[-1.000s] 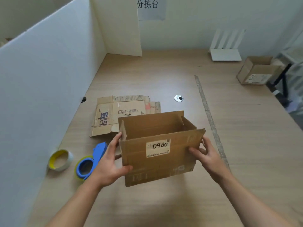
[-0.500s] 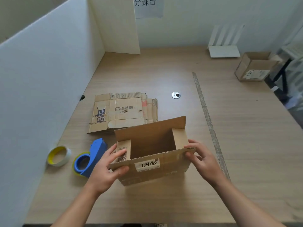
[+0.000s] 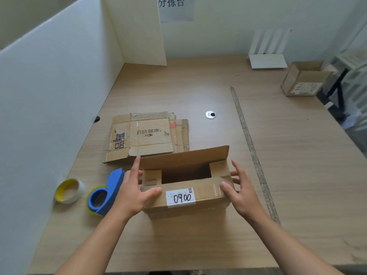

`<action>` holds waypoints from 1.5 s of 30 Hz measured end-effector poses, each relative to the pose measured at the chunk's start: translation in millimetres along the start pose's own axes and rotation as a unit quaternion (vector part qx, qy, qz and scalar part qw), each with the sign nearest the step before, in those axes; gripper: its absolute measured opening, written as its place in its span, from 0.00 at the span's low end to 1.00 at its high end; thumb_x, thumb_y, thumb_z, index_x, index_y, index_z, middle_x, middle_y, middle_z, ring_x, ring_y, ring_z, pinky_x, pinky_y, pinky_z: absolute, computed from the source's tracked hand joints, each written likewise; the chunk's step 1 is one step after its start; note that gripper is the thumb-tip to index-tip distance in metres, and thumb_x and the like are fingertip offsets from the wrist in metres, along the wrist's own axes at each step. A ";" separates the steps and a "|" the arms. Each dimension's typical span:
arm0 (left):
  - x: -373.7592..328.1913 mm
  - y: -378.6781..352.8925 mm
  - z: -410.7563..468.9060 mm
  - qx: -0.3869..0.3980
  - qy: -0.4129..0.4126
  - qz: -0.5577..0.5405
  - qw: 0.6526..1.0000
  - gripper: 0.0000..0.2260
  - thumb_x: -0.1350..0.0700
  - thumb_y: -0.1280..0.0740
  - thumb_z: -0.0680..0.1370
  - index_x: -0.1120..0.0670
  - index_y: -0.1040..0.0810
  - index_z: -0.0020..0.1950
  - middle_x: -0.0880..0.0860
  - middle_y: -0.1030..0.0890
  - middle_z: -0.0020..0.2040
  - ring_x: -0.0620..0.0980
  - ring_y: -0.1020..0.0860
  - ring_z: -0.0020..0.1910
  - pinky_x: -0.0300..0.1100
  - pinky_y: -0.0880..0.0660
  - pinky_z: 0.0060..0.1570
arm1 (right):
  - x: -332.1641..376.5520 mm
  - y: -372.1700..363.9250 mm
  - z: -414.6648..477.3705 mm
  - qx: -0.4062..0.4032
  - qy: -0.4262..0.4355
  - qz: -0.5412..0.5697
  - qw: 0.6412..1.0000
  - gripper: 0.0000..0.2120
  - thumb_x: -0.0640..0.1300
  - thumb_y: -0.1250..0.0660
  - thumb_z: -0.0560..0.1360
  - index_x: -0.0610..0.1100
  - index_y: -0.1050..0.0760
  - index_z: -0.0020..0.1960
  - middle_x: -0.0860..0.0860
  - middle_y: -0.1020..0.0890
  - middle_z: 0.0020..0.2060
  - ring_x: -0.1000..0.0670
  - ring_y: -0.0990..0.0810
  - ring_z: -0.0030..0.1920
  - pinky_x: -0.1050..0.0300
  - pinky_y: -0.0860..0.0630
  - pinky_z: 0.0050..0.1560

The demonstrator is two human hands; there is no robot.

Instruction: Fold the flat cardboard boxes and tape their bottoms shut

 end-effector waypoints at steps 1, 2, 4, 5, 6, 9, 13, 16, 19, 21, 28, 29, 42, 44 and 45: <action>-1.0 -0.5 1.7 -0.015 -0.004 -0.002 1.000 0.48 0.46 0.23 0.70 0.38 0.52 0.79 0.47 0.31 0.62 0.47 0.29 0.60 0.45 0.30 0.59 | -0.5 0.0 0.7 -0.004 -0.004 -0.003 1.000 0.35 0.47 0.30 0.78 0.65 0.45 0.76 0.56 0.30 0.60 0.59 0.28 0.61 0.57 0.25 0.54; -1.4 -0.8 2.6 -0.033 -0.010 -0.006 0.999 0.45 0.47 0.23 0.70 0.39 0.47 0.78 0.47 0.30 0.62 0.47 0.29 0.60 0.45 0.30 0.58 | -0.1 0.1 1.7 -0.007 -0.005 -0.006 1.000 0.37 0.47 0.30 0.78 0.65 0.46 0.77 0.56 0.31 0.60 0.59 0.28 0.61 0.57 0.26 0.55; -1.9 -1.6 2.7 -0.057 -0.022 -0.008 0.998 0.37 0.48 0.22 0.70 0.41 0.39 0.73 0.48 0.28 0.63 0.49 0.27 0.61 0.45 0.30 0.58 | 1.5 -0.1 4.6 -0.011 -0.001 -0.005 1.000 0.39 0.47 0.30 0.77 0.66 0.49 0.78 0.55 0.30 0.61 0.58 0.28 0.62 0.57 0.27 0.57; -1.7 -2.1 2.4 -0.060 -0.026 -0.003 0.998 0.33 0.49 0.22 0.70 0.42 0.36 0.70 0.48 0.27 0.62 0.49 0.26 0.61 0.46 0.29 0.58 | 1.9 -0.3 6.3 -0.011 0.000 -0.001 1.000 0.40 0.46 0.30 0.77 0.67 0.50 0.78 0.55 0.30 0.61 0.58 0.28 0.62 0.57 0.28 0.57; -2.5 -2.1 1.8 -0.057 -0.029 0.005 0.998 0.30 0.48 0.23 0.70 0.44 0.34 0.67 0.47 0.27 0.61 0.50 0.26 0.61 0.46 0.28 0.58 | 1.6 -0.3 7.8 -0.009 -0.001 0.001 1.000 0.40 0.46 0.30 0.77 0.68 0.51 0.77 0.55 0.30 0.61 0.58 0.28 0.62 0.56 0.28 0.57; -3.8 -0.3 2.5 -0.049 -0.035 0.022 0.998 0.23 0.47 0.24 0.71 0.45 0.30 0.61 0.46 0.28 0.58 0.49 0.26 0.59 0.45 0.27 0.55 | 2.2 -1.0 11.8 -0.001 0.000 0.007 1.000 0.40 0.46 0.30 0.78 0.69 0.51 0.77 0.56 0.30 0.64 0.59 0.28 0.62 0.55 0.28 0.59; -1.2 -3.3 5.5 -0.029 -0.021 0.041 0.999 0.17 0.44 0.26 0.72 0.44 0.30 0.53 0.46 0.26 0.55 0.48 0.26 0.56 0.43 0.30 0.51 | 2.2 -0.5 17.1 -0.013 0.004 0.050 0.999 0.33 0.43 0.30 0.77 0.71 0.40 0.70 0.59 0.29 0.65 0.58 0.27 0.64 0.60 0.26 0.56; -1.6 -8.6 7.7 -0.019 -0.015 0.054 0.998 0.17 0.41 0.28 0.73 0.46 0.30 0.54 0.46 0.25 0.55 0.47 0.27 0.55 0.42 0.31 0.50 | -1.4 0.5 18.3 -0.012 -0.005 0.081 0.997 0.26 0.42 0.30 0.78 0.68 0.33 0.64 0.71 0.25 0.60 0.56 0.24 0.65 0.55 0.23 0.59; -5.1 -14.9 11.7 -0.020 -0.020 0.049 0.998 0.19 0.42 0.29 0.74 0.46 0.28 0.61 0.44 0.27 0.58 0.45 0.29 0.56 0.42 0.32 0.52 | -0.5 4.6 19.5 -0.008 -0.004 0.073 0.997 0.22 0.41 0.31 0.78 0.64 0.29 0.63 0.74 0.24 0.57 0.54 0.22 0.64 0.55 0.22 0.58; -9.1 -21.8 13.0 -0.024 -0.030 0.029 0.999 0.22 0.45 0.28 0.75 0.47 0.28 0.67 0.43 0.29 0.61 0.44 0.29 0.58 0.40 0.33 0.54 | -1.8 10.9 22.2 -0.020 -0.003 0.060 0.998 0.21 0.42 0.31 0.78 0.63 0.26 0.64 0.70 0.22 0.59 0.54 0.21 0.63 0.49 0.22 0.62; -3.2 -28.2 12.8 -0.004 -0.043 0.020 0.999 0.22 0.46 0.29 0.76 0.46 0.27 0.70 0.50 0.31 0.71 0.49 0.32 0.69 0.42 0.34 0.64 | -3.0 11.4 27.3 -0.035 0.001 0.043 0.998 0.20 0.42 0.30 0.78 0.64 0.27 0.62 0.64 0.24 0.63 0.55 0.23 0.65 0.45 0.28 0.69; 0.2 -25.5 12.0 0.001 -0.042 0.022 0.999 0.22 0.46 0.30 0.77 0.46 0.26 0.70 0.51 0.32 0.72 0.50 0.33 0.71 0.43 0.35 0.65 | -3.1 7.5 28.0 -0.036 0.004 0.045 0.998 0.20 0.42 0.30 0.78 0.63 0.27 0.62 0.63 0.24 0.64 0.55 0.24 0.66 0.45 0.28 0.69; 39.5 -17.9 -3.9 0.046 -0.012 0.058 0.997 0.33 0.30 0.36 0.67 0.49 0.22 0.64 0.46 0.24 0.59 0.47 0.25 0.58 0.40 0.31 0.55 | -20.9 -20.0 27.6 0.035 -0.030 0.000 0.999 0.16 0.49 0.28 0.75 0.61 0.24 0.61 0.54 0.19 0.60 0.53 0.19 0.59 0.45 0.23 0.62; 39.1 -26.2 -5.5 0.034 -0.018 0.038 0.999 0.33 0.31 0.37 0.67 0.49 0.22 0.65 0.45 0.25 0.60 0.45 0.25 0.58 0.38 0.32 0.56 | -26.7 -14.9 20.4 0.031 -0.035 0.003 0.999 0.22 0.50 0.29 0.76 0.60 0.27 0.68 0.59 0.23 0.64 0.55 0.21 0.61 0.50 0.24 0.64; 36.5 -29.9 -5.1 0.036 -0.021 0.036 0.998 0.32 0.32 0.35 0.68 0.50 0.23 0.66 0.45 0.25 0.61 0.43 0.26 0.59 0.37 0.33 0.57 | -28.1 -12.2 18.2 0.028 -0.044 0.017 0.999 0.26 0.47 0.29 0.77 0.61 0.31 0.72 0.62 0.25 0.65 0.58 0.23 0.62 0.55 0.25 0.64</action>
Point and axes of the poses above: each hand's wrist, its own z-axis towards the middle knuckle, its own y-axis out of the back of the hand, x = y × z, the point moved 5 cm from there along z, towards the middle knuckle
